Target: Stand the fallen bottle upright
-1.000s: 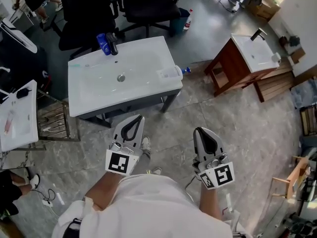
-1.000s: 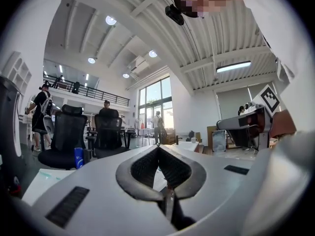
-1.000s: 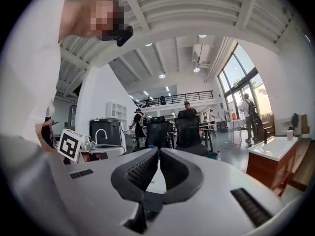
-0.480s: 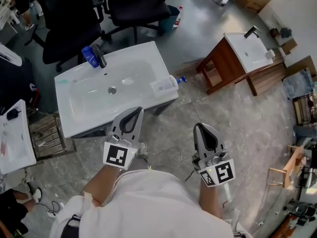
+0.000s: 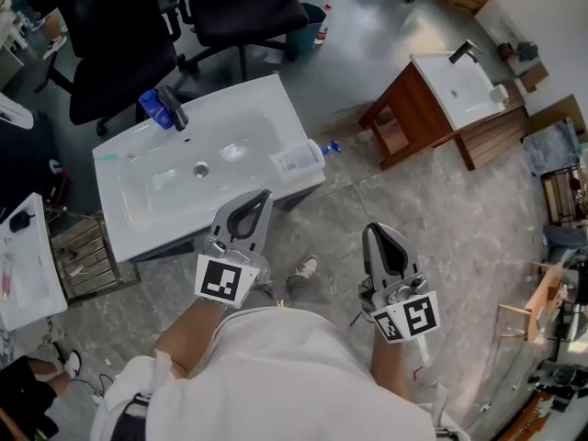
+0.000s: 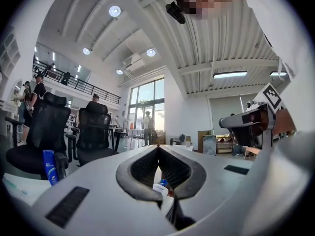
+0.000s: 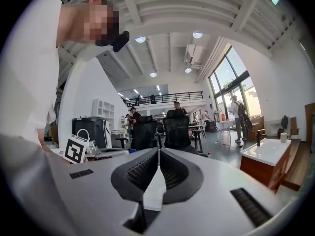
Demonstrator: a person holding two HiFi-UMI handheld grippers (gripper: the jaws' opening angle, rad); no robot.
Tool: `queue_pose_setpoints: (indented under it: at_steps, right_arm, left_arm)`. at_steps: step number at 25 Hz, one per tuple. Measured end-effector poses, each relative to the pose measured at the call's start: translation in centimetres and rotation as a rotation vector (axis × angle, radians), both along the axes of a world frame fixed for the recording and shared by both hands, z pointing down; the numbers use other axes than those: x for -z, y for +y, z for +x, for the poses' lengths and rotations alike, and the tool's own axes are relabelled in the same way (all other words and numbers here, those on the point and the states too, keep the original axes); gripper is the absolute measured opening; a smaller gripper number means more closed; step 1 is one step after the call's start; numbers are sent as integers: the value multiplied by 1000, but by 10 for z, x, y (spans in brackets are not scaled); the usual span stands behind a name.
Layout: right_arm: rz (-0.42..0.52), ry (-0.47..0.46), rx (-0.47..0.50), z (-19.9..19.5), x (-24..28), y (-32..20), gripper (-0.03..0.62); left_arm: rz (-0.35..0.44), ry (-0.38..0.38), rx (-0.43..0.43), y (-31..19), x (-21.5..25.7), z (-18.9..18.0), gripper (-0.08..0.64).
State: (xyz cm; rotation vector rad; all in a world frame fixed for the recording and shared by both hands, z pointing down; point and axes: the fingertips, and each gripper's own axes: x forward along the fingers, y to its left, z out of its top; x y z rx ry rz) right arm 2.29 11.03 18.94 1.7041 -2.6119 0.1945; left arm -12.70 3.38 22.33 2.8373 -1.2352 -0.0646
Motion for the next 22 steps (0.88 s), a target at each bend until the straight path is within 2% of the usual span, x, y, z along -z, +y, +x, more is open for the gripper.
queue_pose_setpoints:
  at_steps: [10,22]
  right_arm:
    - [71,-50,121,41,18,-54,41]
    - [21,-108,209,63,-8,-107,41]
  left_arm:
    - [53,-42,99,-14,20,38,18]
    - [-7,-90,210,-45,2,49,18]
